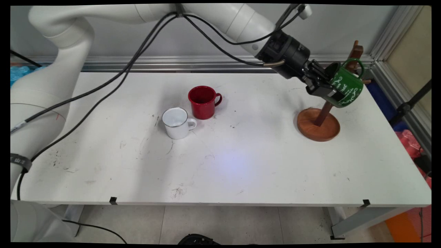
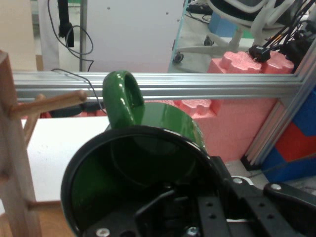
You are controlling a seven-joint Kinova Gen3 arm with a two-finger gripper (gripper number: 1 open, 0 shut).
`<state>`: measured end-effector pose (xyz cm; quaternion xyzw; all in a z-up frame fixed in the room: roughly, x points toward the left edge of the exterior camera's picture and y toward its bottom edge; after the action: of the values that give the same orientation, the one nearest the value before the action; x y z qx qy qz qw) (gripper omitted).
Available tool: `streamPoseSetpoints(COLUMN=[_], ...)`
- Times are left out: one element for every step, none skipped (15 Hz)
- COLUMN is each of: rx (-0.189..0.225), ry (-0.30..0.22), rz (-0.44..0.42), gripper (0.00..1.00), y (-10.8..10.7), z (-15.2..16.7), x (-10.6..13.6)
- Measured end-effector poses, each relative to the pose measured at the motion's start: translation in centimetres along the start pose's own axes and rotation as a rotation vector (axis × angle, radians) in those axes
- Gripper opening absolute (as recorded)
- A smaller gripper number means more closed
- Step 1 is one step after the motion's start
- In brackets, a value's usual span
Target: Place the picked object on the table
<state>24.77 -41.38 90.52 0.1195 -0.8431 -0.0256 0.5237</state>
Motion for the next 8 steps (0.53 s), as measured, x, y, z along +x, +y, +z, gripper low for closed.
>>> streamPoseSetpoints(rx=[0.002, 0.007, 0.012, 0.017, 0.024, 0.034, 0.046, 0.058], ry=[-0.004, -0.011, -0.016, -0.02, -0.025, -0.032, -0.04, -0.05], rz=[0.0, -0.001, -0.003, -0.005, -0.009, -0.014, -0.02, -0.029], gripper=[0.0, 0.0, 0.0, 0.0, 0.0, 0.0, 0.0, 0.0], y=[0.3, 0.8, 1.3, 1.7, 2.2, 2.8, 3.4, 4.1], z=[-0.2, -0.7, -1.1, -1.3, -1.8, -2.3, -2.8, -3.4], x=[0.0, 0.1, 0.3, 0.3, 0.4, 0.6, 0.7, 0.8])
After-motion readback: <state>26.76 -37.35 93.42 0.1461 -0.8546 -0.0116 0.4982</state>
